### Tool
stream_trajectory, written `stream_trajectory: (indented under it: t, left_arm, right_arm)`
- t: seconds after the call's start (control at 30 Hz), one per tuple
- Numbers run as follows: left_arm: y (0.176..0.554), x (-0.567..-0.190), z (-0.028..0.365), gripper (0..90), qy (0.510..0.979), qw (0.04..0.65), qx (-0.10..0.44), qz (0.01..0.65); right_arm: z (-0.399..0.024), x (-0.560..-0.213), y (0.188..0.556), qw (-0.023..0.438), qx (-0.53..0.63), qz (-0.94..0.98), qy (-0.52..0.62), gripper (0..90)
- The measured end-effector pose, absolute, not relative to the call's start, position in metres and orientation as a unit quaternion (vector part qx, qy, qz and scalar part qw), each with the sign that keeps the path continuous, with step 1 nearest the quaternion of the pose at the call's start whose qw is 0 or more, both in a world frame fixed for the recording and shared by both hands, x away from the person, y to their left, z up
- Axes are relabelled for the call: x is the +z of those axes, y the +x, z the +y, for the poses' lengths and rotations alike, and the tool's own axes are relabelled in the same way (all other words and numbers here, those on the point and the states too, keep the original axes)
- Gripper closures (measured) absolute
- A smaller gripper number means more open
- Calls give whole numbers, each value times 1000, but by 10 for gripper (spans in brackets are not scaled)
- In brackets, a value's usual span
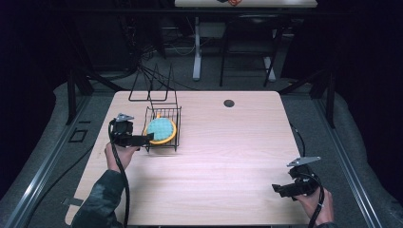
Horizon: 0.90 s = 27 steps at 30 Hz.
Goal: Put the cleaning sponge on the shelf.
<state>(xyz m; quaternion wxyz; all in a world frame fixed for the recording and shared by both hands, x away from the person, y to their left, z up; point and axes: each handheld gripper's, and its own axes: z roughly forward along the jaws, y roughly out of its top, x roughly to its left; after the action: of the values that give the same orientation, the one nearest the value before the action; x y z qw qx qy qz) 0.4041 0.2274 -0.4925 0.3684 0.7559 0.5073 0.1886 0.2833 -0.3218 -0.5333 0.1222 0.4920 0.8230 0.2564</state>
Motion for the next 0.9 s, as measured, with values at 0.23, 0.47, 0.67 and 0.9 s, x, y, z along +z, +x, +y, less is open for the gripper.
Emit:
stream_trajectory:
  t: [0.23,0.47,0.67,0.9]
  left_arm:
    - [381,-493,223,20,766,362,191,496]
    - [361,-495,223,2,771,360,191,489]
    - [348,-500,222,2,779,352,185,485]
    - [330,-507,221,1,788,343,174,480]
  right_arm:
    - [-321,-533,283,122,257,823,492,71]
    - [-319,-533,283,123,253,825,489,75]
    - [-318,-533,282,125,255,825,489,76]
    - [-318,-533,282,128,253,825,489,80]
